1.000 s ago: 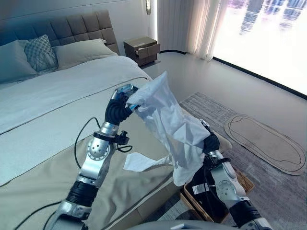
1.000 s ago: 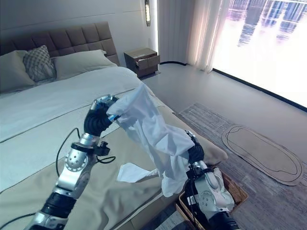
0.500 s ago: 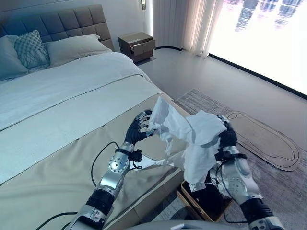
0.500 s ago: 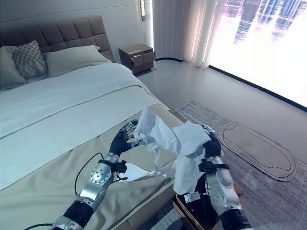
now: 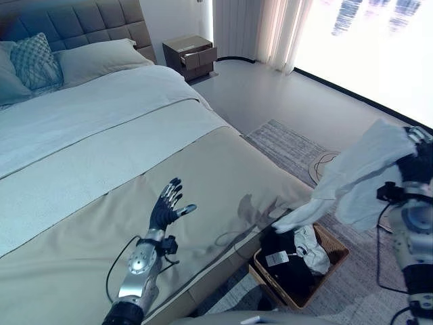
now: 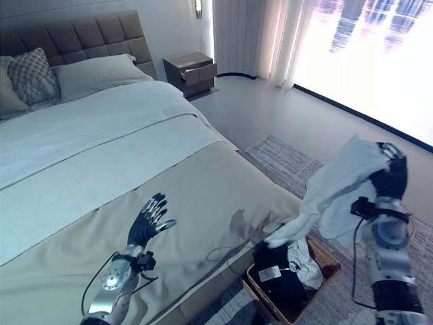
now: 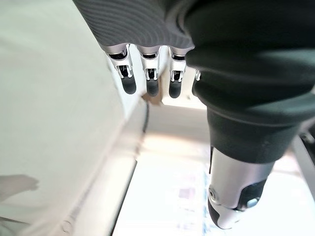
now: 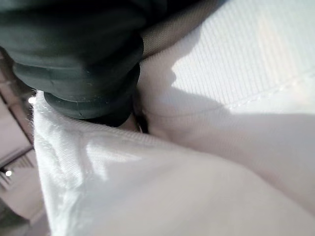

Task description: Pick up clothes into the bucket

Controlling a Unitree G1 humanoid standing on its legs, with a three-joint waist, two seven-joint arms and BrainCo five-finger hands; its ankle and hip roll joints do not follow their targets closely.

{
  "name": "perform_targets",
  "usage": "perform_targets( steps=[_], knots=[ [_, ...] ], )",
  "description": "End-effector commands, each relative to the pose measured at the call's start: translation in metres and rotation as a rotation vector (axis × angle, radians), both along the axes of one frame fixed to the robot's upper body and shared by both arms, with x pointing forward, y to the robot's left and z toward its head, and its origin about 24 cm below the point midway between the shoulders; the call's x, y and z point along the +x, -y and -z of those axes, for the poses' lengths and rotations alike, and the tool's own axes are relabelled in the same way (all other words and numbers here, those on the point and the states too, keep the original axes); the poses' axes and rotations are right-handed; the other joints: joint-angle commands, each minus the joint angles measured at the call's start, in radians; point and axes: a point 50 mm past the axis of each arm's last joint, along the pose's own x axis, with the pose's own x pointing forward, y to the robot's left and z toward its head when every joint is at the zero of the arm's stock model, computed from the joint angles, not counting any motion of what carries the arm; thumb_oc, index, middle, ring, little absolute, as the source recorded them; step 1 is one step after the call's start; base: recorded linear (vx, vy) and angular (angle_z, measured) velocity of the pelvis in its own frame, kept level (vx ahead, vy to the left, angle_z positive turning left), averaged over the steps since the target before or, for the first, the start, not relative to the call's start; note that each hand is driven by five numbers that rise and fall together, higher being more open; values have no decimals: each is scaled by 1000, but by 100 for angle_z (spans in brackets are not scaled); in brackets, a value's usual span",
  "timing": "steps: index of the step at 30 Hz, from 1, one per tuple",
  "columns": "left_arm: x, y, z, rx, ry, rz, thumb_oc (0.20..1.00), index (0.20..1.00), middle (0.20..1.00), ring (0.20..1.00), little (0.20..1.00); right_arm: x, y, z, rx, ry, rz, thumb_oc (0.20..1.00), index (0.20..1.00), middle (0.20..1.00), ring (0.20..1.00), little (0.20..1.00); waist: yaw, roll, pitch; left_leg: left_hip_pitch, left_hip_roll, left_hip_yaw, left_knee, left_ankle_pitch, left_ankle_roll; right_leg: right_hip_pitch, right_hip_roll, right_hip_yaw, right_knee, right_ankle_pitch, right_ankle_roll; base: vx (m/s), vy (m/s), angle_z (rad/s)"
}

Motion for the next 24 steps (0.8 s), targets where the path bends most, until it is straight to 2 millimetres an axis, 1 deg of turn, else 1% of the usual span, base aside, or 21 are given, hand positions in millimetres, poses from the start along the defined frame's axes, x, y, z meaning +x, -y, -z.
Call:
perform_targets(
  steps=[1, 2, 3, 6, 8, 10, 13, 18, 19, 20, 21, 23, 24],
  knots=[
    [11, -18, -33, -14, 165, -7, 1000, 1000, 1000, 1000, 1000, 5, 14, -61, -75, 240, 71, 200, 200, 200, 200, 200, 30, -81, -14, -2, -26, -2, 33, -35, 9, 6, -40, -9, 25, 38, 43, 30, -4, -1],
    [11, -18, -33, -14, 165, -7, 1000, 1000, 1000, 1000, 1000, 5, 14, -61, -75, 240, 71, 200, 200, 200, 200, 200, 30, -81, -14, -2, -26, -2, 33, -35, 9, 6, -40, -9, 25, 38, 43, 0, 0, 0],
    [7, -24, -36, -44, 188, -47, 1000, 1000, 1000, 1000, 1000, 4, 22, -65, -73, 245, 102, 200, 200, 200, 200, 200, 35, -83, -10, -5, -27, -3, 33, -34, 9, 4, -39, -9, 25, 39, 43, 0, 0, 0],
    [4, -30, -38, -51, 200, -82, 1000, 1000, 1000, 1000, 1000, 4, 23, -63, -86, 222, 105, 200, 200, 200, 200, 200, 38, -83, -5, -7, -27, -3, 34, -32, 8, 3, -39, -10, 25, 39, 42, 0, 0, 0],
    [2, -33, -40, -47, 210, -103, 1000, 1000, 1000, 1000, 1000, 4, 23, -56, -73, 200, 98, 200, 200, 200, 200, 200, 39, -83, -3, -7, -27, -4, 33, -32, 8, 2, -39, -10, 25, 39, 42, 0, 0, 0],
    [0, -39, -40, -44, 215, -137, 1000, 1000, 1000, 1000, 1000, 6, 19, -45, -61, 160, 79, 200, 200, 200, 200, 200, 40, -83, 0, -8, -27, -6, 35, -31, 9, 2, -39, -10, 27, 38, 41, 0, 0, 0],
    [-1, -45, -45, -38, 240, -181, 1000, 1000, 1000, 1000, 1000, 8, 9, -21, -50, 78, 38, 200, 200, 200, 200, 200, 41, -82, 4, -9, -27, -6, 36, -32, 10, 0, -39, -9, 27, 37, 39, 0, 0, 0],
    [-2, -56, -57, -38, 310, -266, 1000, 1000, 1000, 1000, 1000, 7, -11, 26, 10, -47, 16, 200, 200, 200, 200, 200, 43, -77, 11, -13, -28, -9, 38, -33, 10, -2, -41, -12, 28, 34, 36, 0, 0, 0],
    [-2, -58, -60, -38, 329, -283, 1000, 1000, 1000, 1000, 1000, 6, -13, 38, 46, -72, 28, 200, 200, 200, 200, 200, 45, -75, 15, -16, -29, -10, 40, -33, 10, -3, -41, -14, 30, 32, 36, 0, 0, 0],
    [-3, -62, -64, -38, 354, -312, 1000, 1000, 1000, 1000, 1000, 4, -15, 58, 86, -127, 53, 200, 200, 200, 200, 200, 47, -71, 21, -21, -30, -12, 44, -34, 11, -5, -43, -16, 33, 31, 36, 0, 0, 0],
    [-3, -62, -65, -37, 354, -312, 1000, 1000, 1000, 1000, 1000, 4, -15, 58, 86, -127, 53, 200, 200, 200, 200, 200, 46, -71, 20, -22, -30, -13, 45, -34, 11, -6, -43, -16, 33, 30, 36, 0, 0, 0],
    [-4, -64, -70, -40, 388, -332, 1000, 1000, 1000, 1000, 1000, 0, -16, 84, 157, -196, 94, 200, 200, 200, 200, 200, 49, -67, 31, -30, -35, -17, 59, -42, 14, -9, -47, -19, 39, 28, 35, -13, -1, 8],
    [-4, -66, -71, -40, 395, -338, 1000, 1000, 1000, 1000, 1000, -1, -17, 90, 168, -222, 97, 200, 200, 200, 200, 200, 51, -66, 36, -35, -37, -17, 69, -47, 16, -9, -50, -19, 42, 28, 35, -14, 0, 14]
  ],
)
